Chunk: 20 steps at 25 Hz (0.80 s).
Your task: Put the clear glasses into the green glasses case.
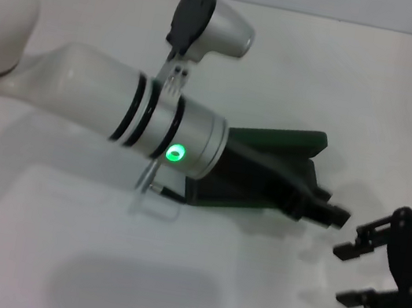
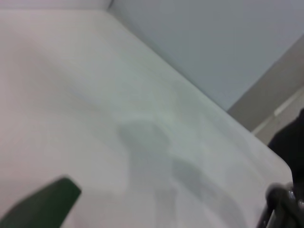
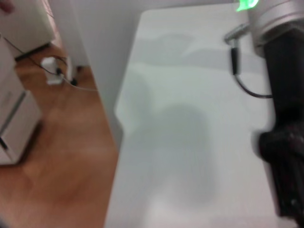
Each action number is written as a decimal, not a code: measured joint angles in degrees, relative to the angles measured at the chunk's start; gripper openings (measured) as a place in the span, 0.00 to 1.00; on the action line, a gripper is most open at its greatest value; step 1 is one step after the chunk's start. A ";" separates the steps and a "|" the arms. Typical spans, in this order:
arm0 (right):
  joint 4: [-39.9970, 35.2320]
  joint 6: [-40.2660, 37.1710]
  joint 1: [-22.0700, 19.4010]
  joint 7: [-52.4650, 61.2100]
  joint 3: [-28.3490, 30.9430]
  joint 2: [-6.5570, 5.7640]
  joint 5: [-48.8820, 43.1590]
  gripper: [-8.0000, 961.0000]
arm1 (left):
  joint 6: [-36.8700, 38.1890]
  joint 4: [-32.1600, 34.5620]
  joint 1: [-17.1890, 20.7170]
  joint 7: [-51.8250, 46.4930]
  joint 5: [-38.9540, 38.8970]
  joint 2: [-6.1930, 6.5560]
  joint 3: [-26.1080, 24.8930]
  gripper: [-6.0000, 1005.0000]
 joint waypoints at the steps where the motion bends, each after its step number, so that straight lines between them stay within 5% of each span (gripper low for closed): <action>1: 0.00 -0.38 0.27 -0.10 -0.65 -0.01 -0.81 0.56 | 0.08 -0.12 0.32 0.83 -0.36 0.00 0.04 0.45; 13: -0.22 -1.91 1.30 -1.22 -1.94 -0.09 -2.35 0.56 | 0.29 -0.21 7.65 19.54 -13.64 -0.17 -0.78 0.45; 20: -2.24 -6.19 1.80 -1.31 2.83 -0.38 -2.38 0.56 | -0.12 -1.74 9.60 23.65 -16.61 -0.12 -1.50 0.45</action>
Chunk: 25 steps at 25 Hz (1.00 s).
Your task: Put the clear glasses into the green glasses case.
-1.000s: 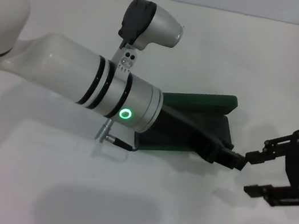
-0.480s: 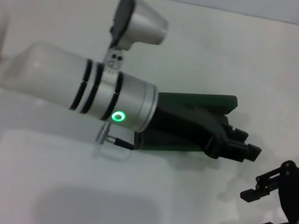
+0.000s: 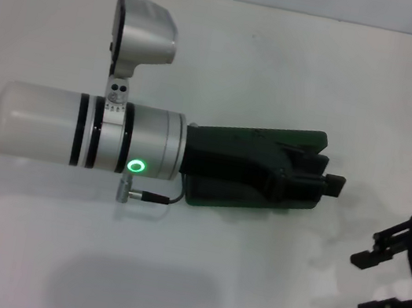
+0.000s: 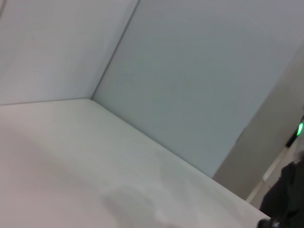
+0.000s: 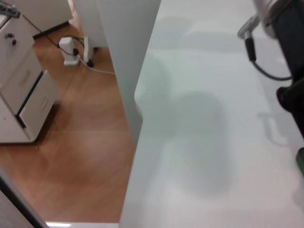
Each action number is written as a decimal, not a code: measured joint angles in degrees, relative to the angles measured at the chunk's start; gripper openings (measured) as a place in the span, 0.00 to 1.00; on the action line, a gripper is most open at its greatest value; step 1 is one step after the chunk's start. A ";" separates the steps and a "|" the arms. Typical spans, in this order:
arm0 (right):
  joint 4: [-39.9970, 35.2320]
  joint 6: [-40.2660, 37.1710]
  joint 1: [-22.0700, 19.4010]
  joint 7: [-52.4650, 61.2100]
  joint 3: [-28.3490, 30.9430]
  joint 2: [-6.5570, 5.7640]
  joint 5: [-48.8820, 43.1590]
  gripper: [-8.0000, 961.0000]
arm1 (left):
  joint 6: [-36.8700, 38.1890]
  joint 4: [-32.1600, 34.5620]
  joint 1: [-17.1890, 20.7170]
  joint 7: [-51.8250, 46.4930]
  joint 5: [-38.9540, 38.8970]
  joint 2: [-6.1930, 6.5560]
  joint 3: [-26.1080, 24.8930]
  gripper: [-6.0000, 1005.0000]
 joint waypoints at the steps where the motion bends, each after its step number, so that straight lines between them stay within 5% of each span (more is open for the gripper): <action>1: -0.17 -0.75 0.17 0.00 1.04 -0.01 0.00 0.56 | -0.01 -0.33 -0.02 0.13 0.00 0.01 -0.22 0.45; 15: -0.80 -1.78 1.30 3.19 6.59 -1.84 -0.21 0.56 | 0.01 -1.88 -0.17 1.65 0.24 0.13 -1.68 0.45; 25: -0.53 -2.00 1.26 3.40 10.05 -1.87 -1.30 0.56 | 0.06 -3.04 0.19 5.67 -0.09 0.07 -2.26 0.45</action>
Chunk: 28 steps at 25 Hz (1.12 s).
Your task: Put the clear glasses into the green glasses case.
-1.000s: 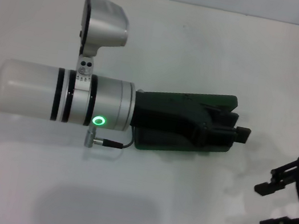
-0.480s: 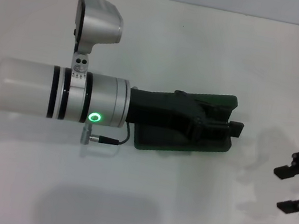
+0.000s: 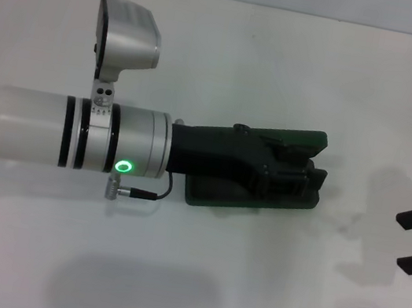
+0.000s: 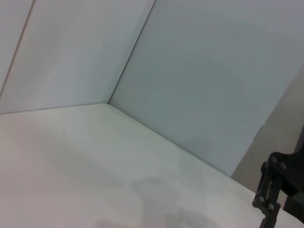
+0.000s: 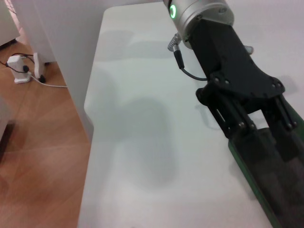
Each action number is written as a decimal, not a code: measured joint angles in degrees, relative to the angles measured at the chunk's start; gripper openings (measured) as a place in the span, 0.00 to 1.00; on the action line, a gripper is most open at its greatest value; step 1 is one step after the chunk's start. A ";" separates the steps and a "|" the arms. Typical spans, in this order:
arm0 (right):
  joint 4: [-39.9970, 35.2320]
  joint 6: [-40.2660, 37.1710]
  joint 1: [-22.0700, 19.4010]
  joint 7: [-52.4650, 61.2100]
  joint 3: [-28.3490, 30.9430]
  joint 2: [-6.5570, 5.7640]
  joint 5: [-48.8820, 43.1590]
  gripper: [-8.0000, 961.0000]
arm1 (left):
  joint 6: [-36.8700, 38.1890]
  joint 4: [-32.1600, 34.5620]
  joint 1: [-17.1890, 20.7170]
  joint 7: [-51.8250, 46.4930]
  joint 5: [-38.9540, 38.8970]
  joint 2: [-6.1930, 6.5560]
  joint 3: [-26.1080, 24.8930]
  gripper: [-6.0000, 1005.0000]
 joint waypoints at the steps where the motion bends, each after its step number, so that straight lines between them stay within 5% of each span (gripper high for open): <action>1: 0.15 0.04 -0.18 -0.43 1.02 -0.04 -0.01 0.56 | 0.01 -0.07 0.01 0.54 -0.01 -0.01 -0.03 0.45; 16: 2.61 1.69 -3.27 -7.30 5.27 1.86 0.39 0.56 | 0.54 -1.32 0.84 12.80 -1.62 0.00 -2.82 0.45; 28: 6.51 3.75 -3.30 -9.47 7.39 1.84 2.00 0.56 | 2.31 -2.20 0.18 15.96 -1.63 0.30 -3.47 0.45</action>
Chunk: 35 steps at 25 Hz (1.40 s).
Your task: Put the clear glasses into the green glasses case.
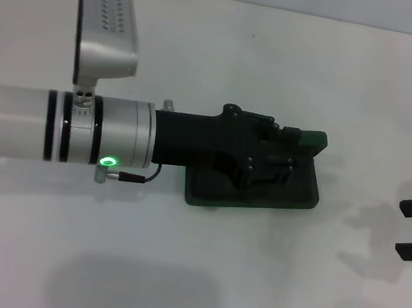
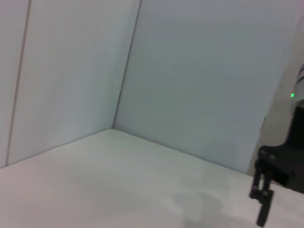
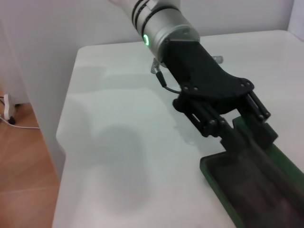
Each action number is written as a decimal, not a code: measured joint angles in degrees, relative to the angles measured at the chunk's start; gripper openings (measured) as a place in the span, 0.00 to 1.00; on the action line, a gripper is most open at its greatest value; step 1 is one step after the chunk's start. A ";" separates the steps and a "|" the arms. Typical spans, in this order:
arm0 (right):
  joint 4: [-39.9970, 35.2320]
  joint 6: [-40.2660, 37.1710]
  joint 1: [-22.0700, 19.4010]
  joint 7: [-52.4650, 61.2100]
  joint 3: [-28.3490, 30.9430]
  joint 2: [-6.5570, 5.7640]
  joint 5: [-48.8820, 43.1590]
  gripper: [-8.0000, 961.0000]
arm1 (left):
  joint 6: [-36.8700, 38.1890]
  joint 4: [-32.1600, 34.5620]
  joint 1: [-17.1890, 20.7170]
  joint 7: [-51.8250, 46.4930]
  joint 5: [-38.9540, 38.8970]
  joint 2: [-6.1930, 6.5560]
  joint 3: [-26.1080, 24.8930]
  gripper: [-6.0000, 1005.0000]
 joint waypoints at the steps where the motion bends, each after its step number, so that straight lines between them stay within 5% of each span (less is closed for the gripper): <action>1: 0.05 0.07 0.01 -0.08 0.00 0.00 0.00 0.56 | 0.83 0.03 0.04 0.38 0.00 0.01 -0.39 0.45; 13: 0.66 -0.16 -0.36 -4.98 -0.78 0.22 1.80 0.56 | 8.29 -6.14 0.92 9.72 -7.05 -0.06 -8.32 0.45; 25: 2.85 -0.52 -1.09 -12.89 -0.90 0.27 7.11 0.56 | 7.41 -19.01 2.96 26.62 -28.07 -0.57 -8.36 0.69; 31: 0.34 -1.82 0.41 -11.59 -4.36 0.25 7.16 0.56 | 7.38 -21.61 2.99 27.61 -30.46 -0.49 -8.40 0.89; 35: -1.65 -2.19 1.38 -9.73 -8.57 0.08 6.26 0.56 | 7.61 -21.67 3.66 27.76 -30.66 -0.50 -8.44 0.89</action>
